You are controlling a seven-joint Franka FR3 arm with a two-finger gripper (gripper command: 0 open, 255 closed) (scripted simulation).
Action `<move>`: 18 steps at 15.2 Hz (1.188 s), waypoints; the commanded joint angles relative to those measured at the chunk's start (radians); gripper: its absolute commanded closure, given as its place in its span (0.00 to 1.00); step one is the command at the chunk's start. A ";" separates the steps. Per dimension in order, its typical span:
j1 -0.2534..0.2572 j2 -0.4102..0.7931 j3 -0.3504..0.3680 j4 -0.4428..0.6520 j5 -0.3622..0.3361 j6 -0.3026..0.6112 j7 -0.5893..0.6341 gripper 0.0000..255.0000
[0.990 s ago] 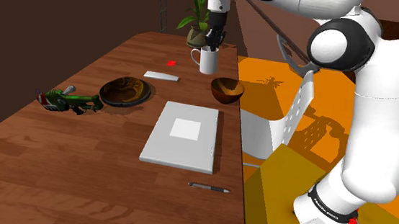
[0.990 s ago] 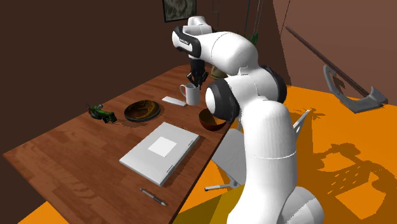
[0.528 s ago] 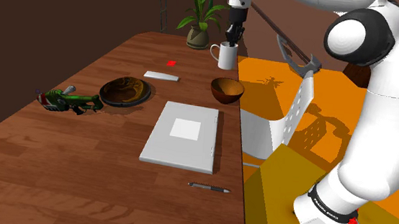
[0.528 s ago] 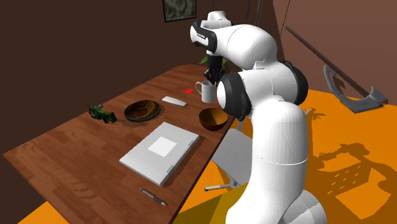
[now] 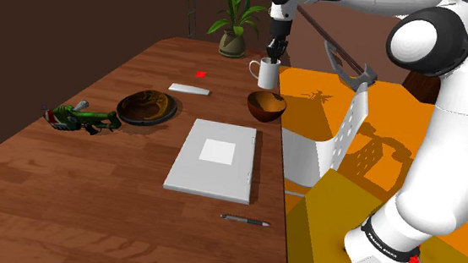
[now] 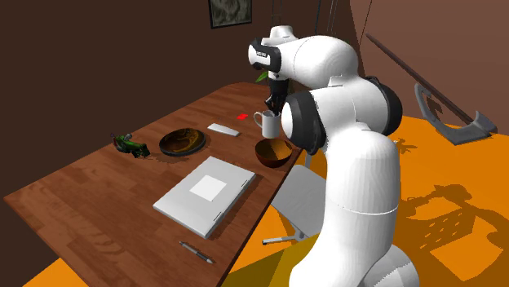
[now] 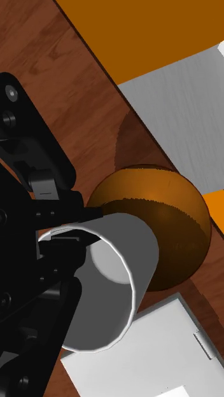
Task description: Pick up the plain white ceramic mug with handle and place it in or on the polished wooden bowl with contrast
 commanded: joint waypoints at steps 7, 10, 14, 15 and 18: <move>0.003 -0.010 0.001 -0.123 -0.001 0.114 0.002 1.00; 0.004 -0.008 0.002 -0.161 -0.001 0.153 0.002 1.00; 0.004 -0.005 0.002 -0.187 0.000 0.182 0.002 1.00; 0.004 -0.005 0.002 -0.186 0.000 0.182 0.002 1.00; 0.004 -0.005 0.002 -0.186 0.000 0.182 0.002 1.00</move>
